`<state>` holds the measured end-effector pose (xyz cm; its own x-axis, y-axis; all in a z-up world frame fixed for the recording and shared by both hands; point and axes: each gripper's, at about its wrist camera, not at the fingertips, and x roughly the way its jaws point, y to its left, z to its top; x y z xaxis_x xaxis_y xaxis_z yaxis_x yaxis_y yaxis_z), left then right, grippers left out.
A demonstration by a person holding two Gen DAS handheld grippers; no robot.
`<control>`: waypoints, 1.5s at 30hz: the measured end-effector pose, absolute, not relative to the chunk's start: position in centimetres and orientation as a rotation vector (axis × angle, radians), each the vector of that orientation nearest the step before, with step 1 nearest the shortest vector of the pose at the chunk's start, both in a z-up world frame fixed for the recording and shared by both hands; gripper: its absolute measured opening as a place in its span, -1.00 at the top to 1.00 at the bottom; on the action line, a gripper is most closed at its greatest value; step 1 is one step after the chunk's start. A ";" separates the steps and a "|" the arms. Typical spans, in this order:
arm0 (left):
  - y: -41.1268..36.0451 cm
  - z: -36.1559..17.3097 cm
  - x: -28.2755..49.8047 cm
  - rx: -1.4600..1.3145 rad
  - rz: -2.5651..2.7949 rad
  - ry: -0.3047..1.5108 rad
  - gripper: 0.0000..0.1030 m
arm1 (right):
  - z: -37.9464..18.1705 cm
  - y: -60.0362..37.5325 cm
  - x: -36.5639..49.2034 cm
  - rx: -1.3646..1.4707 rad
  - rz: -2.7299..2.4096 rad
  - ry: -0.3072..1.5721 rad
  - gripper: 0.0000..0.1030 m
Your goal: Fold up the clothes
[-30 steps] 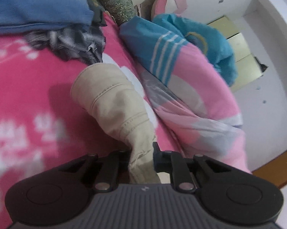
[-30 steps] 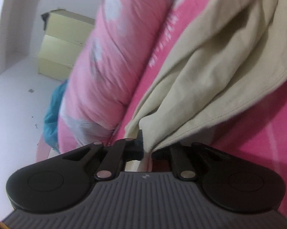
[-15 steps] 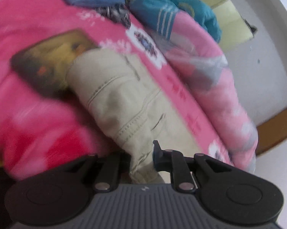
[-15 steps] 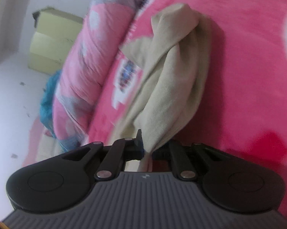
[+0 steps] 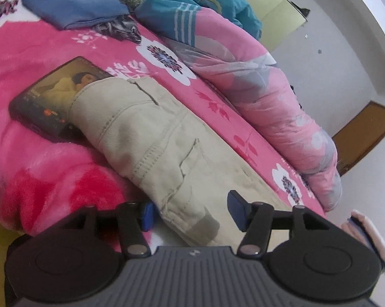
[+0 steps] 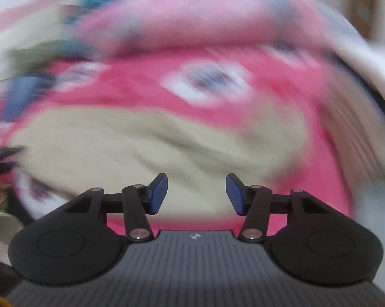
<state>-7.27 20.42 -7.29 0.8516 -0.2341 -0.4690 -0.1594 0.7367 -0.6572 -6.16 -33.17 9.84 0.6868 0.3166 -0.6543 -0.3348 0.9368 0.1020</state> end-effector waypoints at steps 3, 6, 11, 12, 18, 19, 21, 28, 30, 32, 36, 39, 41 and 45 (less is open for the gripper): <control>20.7 -7.2 -7.3 -0.750 -0.047 0.569 -0.13 | 9.7 -24.8 -1.4 -0.112 0.657 0.629 -0.05; 21.4 -7.2 -7.7 -0.761 -0.048 0.575 -0.13 | 6.5 -14.3 4.9 -0.207 0.903 0.663 -0.05; 22.4 -7.1 -7.6 -0.730 -0.111 0.617 -0.13 | 0.8 -0.4 12.0 -0.404 1.131 0.714 -0.05; 22.5 -6.9 -7.8 -0.699 -0.128 0.624 -0.13 | -0.1 1.4 13.1 -0.436 1.146 0.726 -0.05; 23.9 -4.9 -9.9 -0.435 -0.188 0.554 -0.16 | -3.4 4.9 15.8 -0.518 1.177 0.829 -0.02; 24.4 -4.6 -9.9 -0.445 -0.175 0.526 -0.20 | -3.8 4.8 16.0 -0.495 1.182 0.849 0.06; 25.4 -4.1 -9.8 -0.463 -0.132 0.472 -0.24 | -4.3 4.6 16.0 -0.477 1.127 0.866 0.54; 22.4 -3.6 -4.9 -0.211 -0.002 0.450 -0.25 | -0.8 4.9 13.2 -0.481 0.956 0.700 0.96; 21.6 -3.8 -3.6 -0.175 -0.001 0.456 -0.25 | 0.2 5.0 12.4 -0.546 0.926 0.616 0.96; 21.0 -4.2 -2.5 -0.135 0.008 0.465 -0.22 | 0.0 4.8 12.6 -0.584 0.889 0.589 0.96; 20.3 -4.8 -1.5 -0.085 0.022 0.495 -0.22 | -1.0 4.9 13.1 -0.627 0.864 0.552 0.96; 20.2 -5.4 -1.6 -0.057 0.027 0.520 -0.22 | -1.6 5.1 12.9 -0.658 0.885 0.529 0.96; 20.3 -5.6 -1.8 -0.049 0.037 0.539 -0.22 | -2.3 5.1 13.2 -0.665 0.902 0.531 0.96; 20.5 -5.3 -2.5 -0.054 0.044 0.540 -0.21 | -4.1 5.3 14.2 -0.645 0.931 0.556 0.95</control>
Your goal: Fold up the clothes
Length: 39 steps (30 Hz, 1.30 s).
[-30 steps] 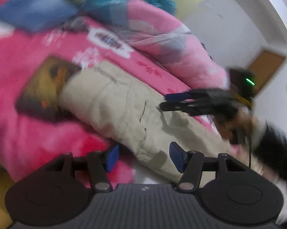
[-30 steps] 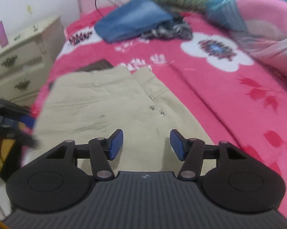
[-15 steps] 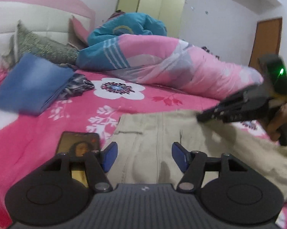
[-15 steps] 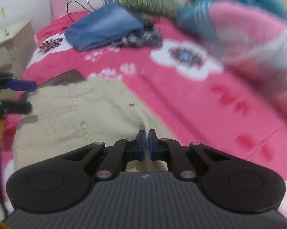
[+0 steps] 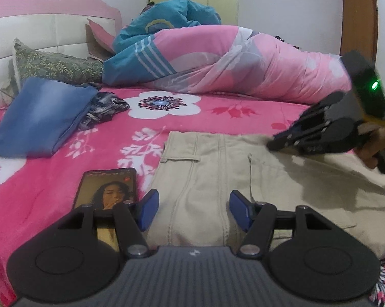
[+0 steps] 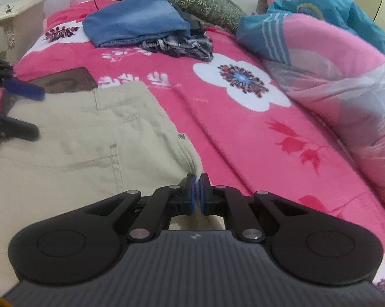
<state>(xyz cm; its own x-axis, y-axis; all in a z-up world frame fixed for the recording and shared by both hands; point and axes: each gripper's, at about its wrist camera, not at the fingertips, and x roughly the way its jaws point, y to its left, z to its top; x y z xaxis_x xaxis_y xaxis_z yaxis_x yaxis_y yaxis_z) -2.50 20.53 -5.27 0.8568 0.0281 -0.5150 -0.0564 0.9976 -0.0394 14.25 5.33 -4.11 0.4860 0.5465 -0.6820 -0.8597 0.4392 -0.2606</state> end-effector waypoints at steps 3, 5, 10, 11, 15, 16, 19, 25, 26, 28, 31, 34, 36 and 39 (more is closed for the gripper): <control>20.8 -4.1 -3.0 -0.083 0.042 0.505 -0.21 | -5.3 5.6 14.7 -0.632 0.936 0.568 0.95; 20.6 -3.1 -2.6 -0.104 0.011 0.480 -0.21 | -5.4 5.2 14.8 -0.602 0.943 0.566 0.92; 17.9 -2.3 1.6 -0.110 -0.158 0.510 -0.23 | -2.9 1.7 15.0 -0.437 0.929 0.555 0.56; 17.6 -2.6 2.7 -0.111 -0.152 0.537 -0.22 | -2.2 0.3 14.8 -0.400 0.915 0.547 0.52; 17.5 -4.2 6.0 -0.133 -0.092 0.643 -0.18 | -0.2 -6.7 13.8 -0.303 0.861 0.565 0.50; 17.7 -4.7 6.2 -0.133 -0.068 0.660 -0.17 | -0.2 -8.3 13.5 -0.302 0.846 0.581 0.50; 17.9 -5.6 6.3 -0.135 -0.049 0.679 -0.14 | -1.2 -12.1 12.6 -0.350 0.798 0.633 0.50; 17.2 -5.6 6.6 -0.093 -0.022 0.693 -0.14 | -4.4 -15.1 12.9 -0.431 0.782 0.731 0.50; 17.0 -5.6 6.7 -0.083 -0.018 0.696 -0.14 | -4.8 -15.1 13.1 -0.444 0.787 0.744 0.50; 16.7 -5.6 6.8 -0.067 -0.011 0.701 -0.14 | -5.6 -15.1 13.5 -0.464 0.798 0.770 0.48; 16.6 -5.7 6.9 -0.055 -0.009 0.704 -0.15 | -5.6 -15.4 14.0 -0.477 0.827 0.796 0.41; 16.8 -5.7 7.0 -0.070 -0.013 0.704 -0.15 | -5.4 -15.8 14.5 -0.509 0.824 0.811 0.03; 17.1 -5.8 7.1 -0.086 -0.015 0.704 -0.15 | -5.5 -16.2 14.9 -0.496 0.818 0.832 0.06; 17.1 -5.8 7.1 -0.089 -0.017 0.701 -0.15 | -5.4 -16.4 14.5 -0.489 0.823 0.836 0.32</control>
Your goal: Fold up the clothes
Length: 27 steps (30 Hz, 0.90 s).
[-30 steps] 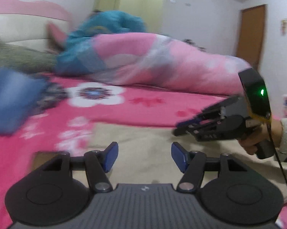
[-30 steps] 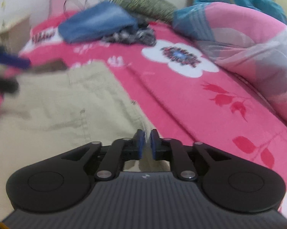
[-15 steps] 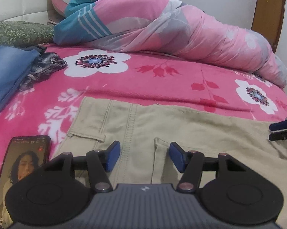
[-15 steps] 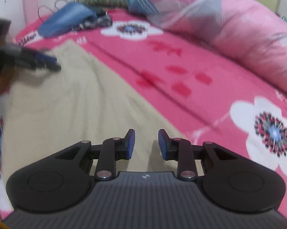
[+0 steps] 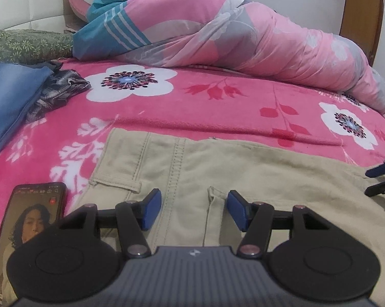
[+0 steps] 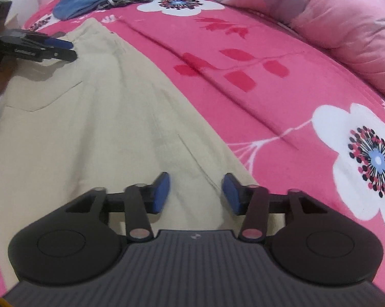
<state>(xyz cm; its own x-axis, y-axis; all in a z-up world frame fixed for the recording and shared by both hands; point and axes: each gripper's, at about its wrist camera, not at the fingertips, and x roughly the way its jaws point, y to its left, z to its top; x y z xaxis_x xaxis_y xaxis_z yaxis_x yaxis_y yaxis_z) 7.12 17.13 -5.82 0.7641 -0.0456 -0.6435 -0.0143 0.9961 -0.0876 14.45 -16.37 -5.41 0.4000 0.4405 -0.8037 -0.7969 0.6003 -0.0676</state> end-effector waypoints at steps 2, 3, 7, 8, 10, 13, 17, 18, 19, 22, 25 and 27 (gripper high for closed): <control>17.1 -5.9 7.1 -0.088 -0.017 0.699 -0.15 | -5.3 -16.1 13.6 -0.536 0.801 0.816 0.57; 17.1 -5.9 7.2 -0.087 -0.016 0.698 -0.15 | -5.2 -15.9 13.2 -0.559 0.786 0.807 0.63; 17.1 -6.0 7.1 -0.090 -0.017 0.691 -0.15 | -5.2 -15.1 12.1 -0.668 0.719 0.776 0.83; 17.1 -6.0 7.1 -0.091 -0.017 0.691 -0.15 | -5.1 -14.9 12.0 -0.685 0.710 0.762 0.83; 17.2 -6.0 7.1 -0.092 -0.018 0.690 -0.15 | -4.9 -14.6 11.6 -0.712 0.700 0.735 0.80; 17.2 -6.0 7.0 -0.094 -0.019 0.688 -0.15 | -4.5 -14.5 11.3 -0.695 0.755 0.700 0.80; 17.2 -6.1 7.0 -0.097 -0.020 0.685 -0.15 | -4.3 -13.7 12.2 -0.648 0.820 0.672 0.70; 17.2 -6.1 7.0 -0.098 -0.020 0.685 -0.15 | -4.4 -13.5 12.8 -0.619 0.841 0.688 0.60; 17.2 -6.1 7.0 -0.097 -0.020 0.685 -0.15 | -4.7 -13.4 13.4 -0.601 0.855 0.710 0.46; 17.2 -6.1 7.0 -0.094 -0.019 0.685 -0.15 | -5.4 -13.5 14.8 -0.546 0.896 0.776 0.40; 17.2 -6.1 7.0 -0.097 -0.020 0.683 -0.15 | -5.4 -14.6 14.9 -0.489 0.934 0.816 0.42; 17.2 -6.1 7.0 -0.097 -0.019 0.683 -0.15 | -5.4 -15.2 14.6 -0.470 0.948 0.837 0.43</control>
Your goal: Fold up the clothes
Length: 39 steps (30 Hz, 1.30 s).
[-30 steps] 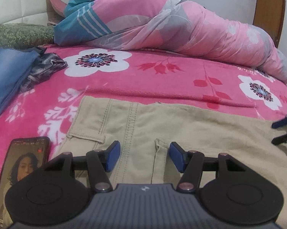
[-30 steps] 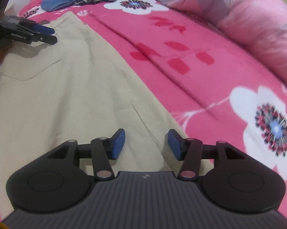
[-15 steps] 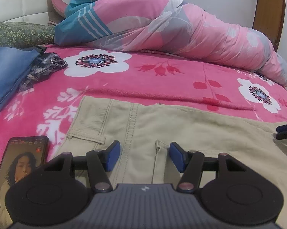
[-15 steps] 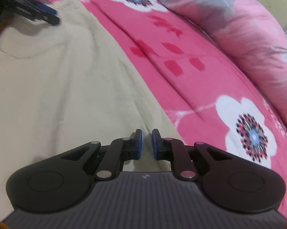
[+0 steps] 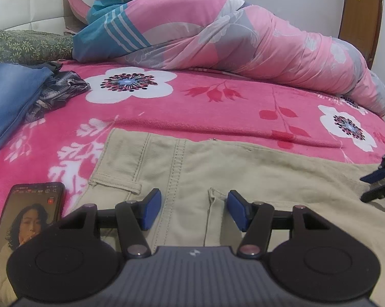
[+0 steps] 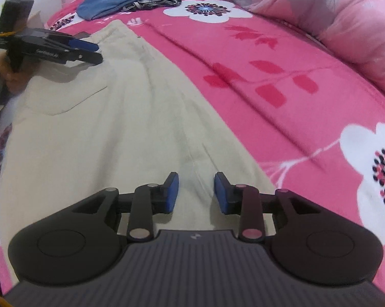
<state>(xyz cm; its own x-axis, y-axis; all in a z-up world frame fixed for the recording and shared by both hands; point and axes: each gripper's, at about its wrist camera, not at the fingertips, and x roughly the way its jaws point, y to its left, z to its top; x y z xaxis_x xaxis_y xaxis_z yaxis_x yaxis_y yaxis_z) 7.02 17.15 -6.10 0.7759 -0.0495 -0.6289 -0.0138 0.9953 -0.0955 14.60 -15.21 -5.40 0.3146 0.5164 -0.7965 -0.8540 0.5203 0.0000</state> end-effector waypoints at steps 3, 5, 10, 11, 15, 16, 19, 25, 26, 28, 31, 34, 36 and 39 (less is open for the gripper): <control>17.1 -6.1 7.0 -0.091 -0.017 0.682 -0.15 | -5.5 -15.2 13.8 -0.479 0.917 0.823 0.72; 17.1 -6.1 7.0 -0.090 -0.016 0.682 -0.15 | -5.2 -14.8 13.1 -0.530 0.879 0.781 0.92; 17.1 -6.1 7.0 -0.088 -0.016 0.683 -0.15 | -3.3 -13.9 11.3 -0.646 0.792 0.646 0.96; 17.1 -6.1 7.0 -0.086 -0.016 0.684 -0.15 | -2.7 -13.9 11.3 -0.667 0.770 0.618 0.96; 17.0 -6.1 7.0 -0.080 -0.012 0.687 -0.16 | -2.0 -13.4 12.0 -0.721 0.724 0.571 0.96; 17.0 -6.1 7.0 -0.077 -0.011 0.687 -0.16 | -2.4 -13.2 12.4 -0.740 0.715 0.568 0.96; 16.7 -6.1 7.0 -0.062 -0.006 0.687 -0.16 | -4.1 -12.6 13.7 -0.763 0.697 0.584 0.96; 16.5 -6.4 7.1 -0.040 -0.003 0.687 -0.16 | -7.9 -13.0 15.3 -0.660 0.685 0.632 0.95; 16.4 -6.4 7.1 -0.038 -0.002 0.687 -0.17 | -7.7 -13.6 15.5 -0.613 0.684 0.637 0.95; 16.4 -6.4 7.1 -0.032 0.001 0.688 -0.17 | -7.1 -14.8 16.0 -0.512 0.676 0.648 0.68; 16.2 -6.3 7.1 -0.022 0.002 0.691 -0.16 | -4.8 -18.8 16.7 -0.302 0.590 0.651 0.43; 16.2 -5.7 6.7 -0.032 0.007 0.681 -0.16 | -1.4 -25.1 15.9 -0.073 0.449 0.590 0.42; 15.8 -4.9 6.0 -0.038 0.014 0.660 -0.18 | 0.8 -29.7 13.9 0.029 0.359 0.529 0.40; 15.2 -3.6 4.9 -0.048 0.025 0.628 -0.18 | 2.4 -35.1 9.5 0.055 0.242 0.463 0.30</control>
<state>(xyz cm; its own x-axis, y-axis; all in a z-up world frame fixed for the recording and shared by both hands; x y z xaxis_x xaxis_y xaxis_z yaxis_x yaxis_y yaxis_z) 4.91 15.18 -3.64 0.8088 0.0086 -0.5880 -0.0377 0.9986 -0.0372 9.47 -35.12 2.44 0.8669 0.2431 -0.4351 -0.2183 0.9700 0.1070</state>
